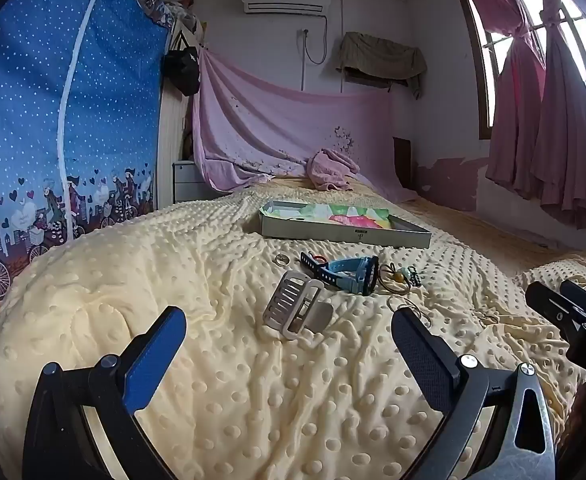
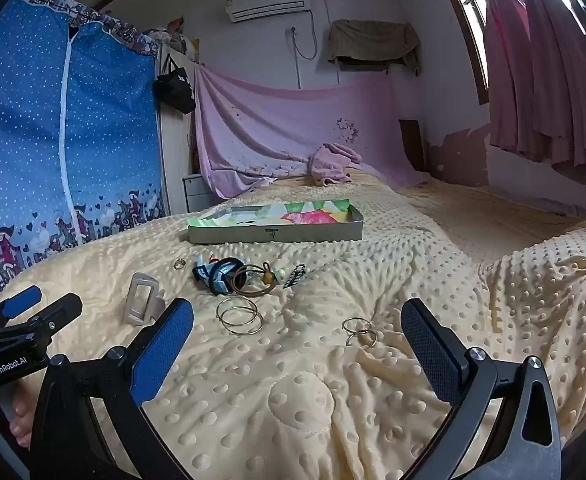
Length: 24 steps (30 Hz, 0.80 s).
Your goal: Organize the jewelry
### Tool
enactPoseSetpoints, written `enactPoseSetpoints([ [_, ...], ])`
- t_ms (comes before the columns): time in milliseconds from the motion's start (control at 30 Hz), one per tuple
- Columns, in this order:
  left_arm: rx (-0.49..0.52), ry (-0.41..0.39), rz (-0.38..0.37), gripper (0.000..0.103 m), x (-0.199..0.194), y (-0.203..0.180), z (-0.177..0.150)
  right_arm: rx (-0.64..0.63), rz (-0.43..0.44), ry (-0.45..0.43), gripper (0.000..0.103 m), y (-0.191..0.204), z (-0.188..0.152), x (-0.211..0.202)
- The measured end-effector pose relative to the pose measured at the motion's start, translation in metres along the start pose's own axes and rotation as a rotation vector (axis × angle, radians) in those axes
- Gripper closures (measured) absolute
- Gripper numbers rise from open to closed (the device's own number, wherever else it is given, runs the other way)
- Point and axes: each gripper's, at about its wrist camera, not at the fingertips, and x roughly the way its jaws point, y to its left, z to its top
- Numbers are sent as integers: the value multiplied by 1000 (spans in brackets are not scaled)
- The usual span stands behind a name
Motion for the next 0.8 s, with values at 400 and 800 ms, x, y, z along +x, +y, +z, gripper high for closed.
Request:
enactPoseSetpoints([
  [400, 0, -2, -1, 0, 0, 0, 0, -8, 8, -8, 1, 1, -2, -1],
  [800, 1, -3, -2, 0, 0, 0, 0, -6, 9, -4, 1, 1, 0, 0],
])
